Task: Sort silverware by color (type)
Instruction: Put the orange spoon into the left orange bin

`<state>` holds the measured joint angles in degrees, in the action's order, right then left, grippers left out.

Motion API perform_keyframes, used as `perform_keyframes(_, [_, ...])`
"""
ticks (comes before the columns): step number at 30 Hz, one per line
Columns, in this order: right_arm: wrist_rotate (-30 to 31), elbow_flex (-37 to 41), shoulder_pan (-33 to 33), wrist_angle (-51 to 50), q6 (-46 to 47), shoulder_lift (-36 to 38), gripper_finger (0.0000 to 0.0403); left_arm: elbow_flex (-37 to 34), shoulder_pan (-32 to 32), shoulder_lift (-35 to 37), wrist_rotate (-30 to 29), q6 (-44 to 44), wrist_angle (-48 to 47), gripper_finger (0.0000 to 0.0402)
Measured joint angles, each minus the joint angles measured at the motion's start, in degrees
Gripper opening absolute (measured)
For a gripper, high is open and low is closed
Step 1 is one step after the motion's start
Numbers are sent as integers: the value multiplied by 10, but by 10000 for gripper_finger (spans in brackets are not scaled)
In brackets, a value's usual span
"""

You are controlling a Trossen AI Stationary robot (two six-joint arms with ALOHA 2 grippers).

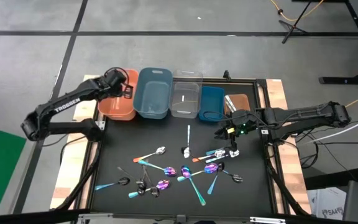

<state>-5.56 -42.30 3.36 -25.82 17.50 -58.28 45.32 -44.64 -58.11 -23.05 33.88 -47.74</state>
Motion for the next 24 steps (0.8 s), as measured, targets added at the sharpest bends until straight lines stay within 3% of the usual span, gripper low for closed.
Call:
perform_keyframes(5, [0, 0, 0, 0, 0, 0, 81, -63, -32, 0, 14, -1, 76, 0])
perform_keyframes(17, [0, 0, 0, 0, 0, 0, 81, -150, -75, 0, 38, -2, 131, 6])
perform_keyframes(24, [0, 0, 0, 0, 0, 0, 81, -161, -83, 0, 40, 1, 148, 8])
